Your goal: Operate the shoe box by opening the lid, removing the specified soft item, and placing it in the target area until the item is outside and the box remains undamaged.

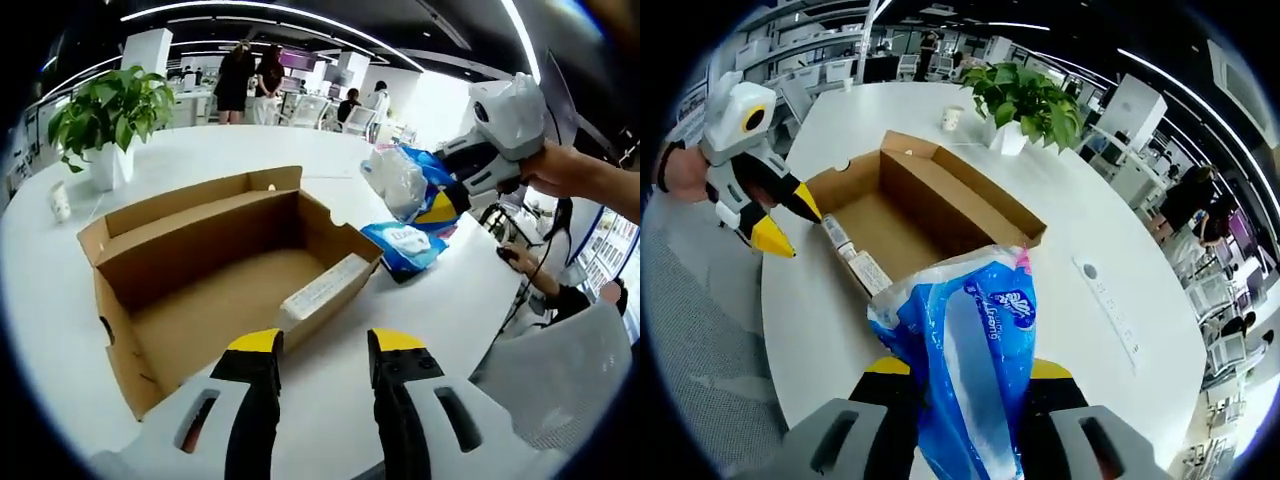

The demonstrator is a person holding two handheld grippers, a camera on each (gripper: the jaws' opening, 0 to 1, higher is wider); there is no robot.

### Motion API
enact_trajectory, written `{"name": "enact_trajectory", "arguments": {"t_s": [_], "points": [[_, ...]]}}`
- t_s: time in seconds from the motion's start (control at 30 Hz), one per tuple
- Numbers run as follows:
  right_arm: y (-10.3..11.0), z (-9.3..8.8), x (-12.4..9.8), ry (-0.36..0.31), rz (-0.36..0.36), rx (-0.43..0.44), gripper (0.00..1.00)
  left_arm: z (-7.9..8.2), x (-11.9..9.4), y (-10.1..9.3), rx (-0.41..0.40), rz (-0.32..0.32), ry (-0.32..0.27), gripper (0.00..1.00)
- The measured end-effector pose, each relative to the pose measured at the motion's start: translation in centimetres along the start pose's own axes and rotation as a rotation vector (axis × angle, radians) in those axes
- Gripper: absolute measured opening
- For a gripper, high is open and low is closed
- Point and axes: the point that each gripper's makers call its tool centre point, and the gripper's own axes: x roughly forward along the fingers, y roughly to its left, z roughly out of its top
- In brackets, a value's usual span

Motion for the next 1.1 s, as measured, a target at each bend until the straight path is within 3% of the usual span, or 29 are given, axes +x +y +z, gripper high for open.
{"name": "enact_trajectory", "arguments": {"t_s": [1.1], "points": [[-3.4, -15.2, -5.4, 0.113, -0.043, 0.101, 0.35, -1.2, 0.4, 0.9, 0.035, 0.047, 0.056, 0.34]]}}
